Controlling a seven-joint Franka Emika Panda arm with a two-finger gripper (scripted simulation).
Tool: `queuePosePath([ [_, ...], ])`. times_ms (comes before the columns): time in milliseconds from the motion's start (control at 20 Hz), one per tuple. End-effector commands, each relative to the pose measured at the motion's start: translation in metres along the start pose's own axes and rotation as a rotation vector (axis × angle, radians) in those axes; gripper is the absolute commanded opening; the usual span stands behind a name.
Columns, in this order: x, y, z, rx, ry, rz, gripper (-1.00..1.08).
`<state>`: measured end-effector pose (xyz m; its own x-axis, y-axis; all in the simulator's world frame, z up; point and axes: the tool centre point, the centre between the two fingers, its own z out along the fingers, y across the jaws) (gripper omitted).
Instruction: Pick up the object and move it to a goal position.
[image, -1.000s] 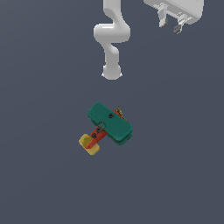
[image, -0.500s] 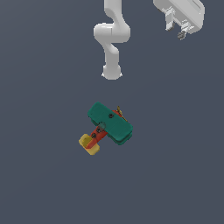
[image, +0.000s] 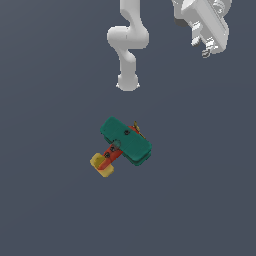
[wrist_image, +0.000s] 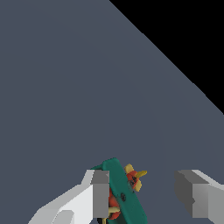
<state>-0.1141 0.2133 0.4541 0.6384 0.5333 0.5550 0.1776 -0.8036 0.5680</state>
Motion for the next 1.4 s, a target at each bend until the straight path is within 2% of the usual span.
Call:
queuePosePath([
  [0,-0.004,-0.006,0.006,-0.029,0.003,-0.026,0.28],
  [650,-0.036,-0.03,0.055,-0.179,-0.017,-0.166,0.28],
  [1350,-0.097,-0.034,0.123,-0.335,-0.089,-0.326,0.28],
])
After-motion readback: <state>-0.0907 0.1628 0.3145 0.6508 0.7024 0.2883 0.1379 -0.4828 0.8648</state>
